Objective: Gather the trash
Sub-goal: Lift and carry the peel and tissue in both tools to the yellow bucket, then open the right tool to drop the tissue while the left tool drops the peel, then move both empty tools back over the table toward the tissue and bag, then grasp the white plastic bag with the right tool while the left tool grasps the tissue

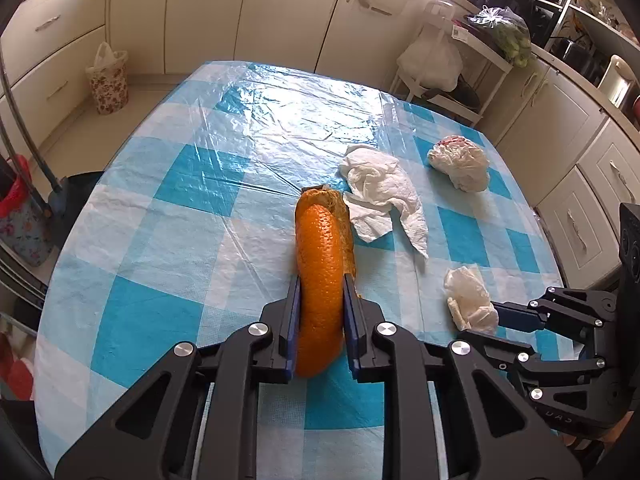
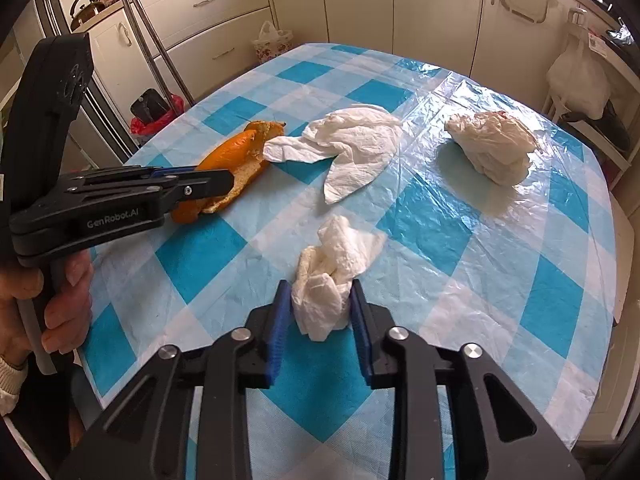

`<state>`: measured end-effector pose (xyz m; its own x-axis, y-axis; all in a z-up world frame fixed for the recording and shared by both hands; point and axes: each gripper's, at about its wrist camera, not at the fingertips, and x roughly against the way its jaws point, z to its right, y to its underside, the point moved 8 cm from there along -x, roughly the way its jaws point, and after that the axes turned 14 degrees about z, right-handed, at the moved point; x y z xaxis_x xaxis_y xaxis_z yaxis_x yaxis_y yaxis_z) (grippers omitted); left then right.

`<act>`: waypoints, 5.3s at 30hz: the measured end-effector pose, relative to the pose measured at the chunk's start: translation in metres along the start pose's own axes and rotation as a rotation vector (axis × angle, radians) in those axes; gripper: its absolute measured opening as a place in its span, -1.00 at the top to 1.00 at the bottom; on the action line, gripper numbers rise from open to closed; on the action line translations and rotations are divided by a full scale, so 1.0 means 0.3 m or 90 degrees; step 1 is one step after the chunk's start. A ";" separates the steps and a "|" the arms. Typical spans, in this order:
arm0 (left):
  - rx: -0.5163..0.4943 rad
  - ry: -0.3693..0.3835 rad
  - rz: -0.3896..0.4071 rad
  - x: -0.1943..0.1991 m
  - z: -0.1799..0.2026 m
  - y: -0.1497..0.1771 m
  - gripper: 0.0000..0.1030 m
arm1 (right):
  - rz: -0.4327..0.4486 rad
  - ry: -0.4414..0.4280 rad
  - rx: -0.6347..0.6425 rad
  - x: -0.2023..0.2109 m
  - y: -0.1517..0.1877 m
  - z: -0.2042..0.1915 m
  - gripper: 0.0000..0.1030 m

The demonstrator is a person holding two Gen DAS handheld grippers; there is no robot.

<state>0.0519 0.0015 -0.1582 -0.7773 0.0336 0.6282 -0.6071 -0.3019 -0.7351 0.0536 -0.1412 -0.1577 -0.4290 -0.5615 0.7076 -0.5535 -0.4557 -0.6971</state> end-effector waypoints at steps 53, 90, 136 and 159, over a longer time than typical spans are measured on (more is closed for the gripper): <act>-0.171 0.235 0.050 0.111 1.022 0.090 0.67 | 0.021 0.296 -0.424 0.412 0.383 0.992 0.50; -0.227 0.278 -0.093 -0.223 1.549 0.345 0.35 | 0.237 0.494 -0.569 0.727 0.439 1.271 -0.40; -0.074 -0.047 0.093 -0.027 0.255 -0.148 -0.62 | 0.213 0.230 -0.191 0.189 -0.242 0.607 -0.65; -0.170 -0.035 0.009 -0.305 0.257 -0.148 0.46 | 0.091 0.090 -0.138 -0.173 -0.274 0.437 0.35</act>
<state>0.1628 -0.0616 -0.1633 -0.7801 -0.0222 0.6253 -0.6243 -0.0402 -0.7802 0.2150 -0.1652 -0.1522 -0.6011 -0.5001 0.6234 -0.6132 -0.2116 -0.7611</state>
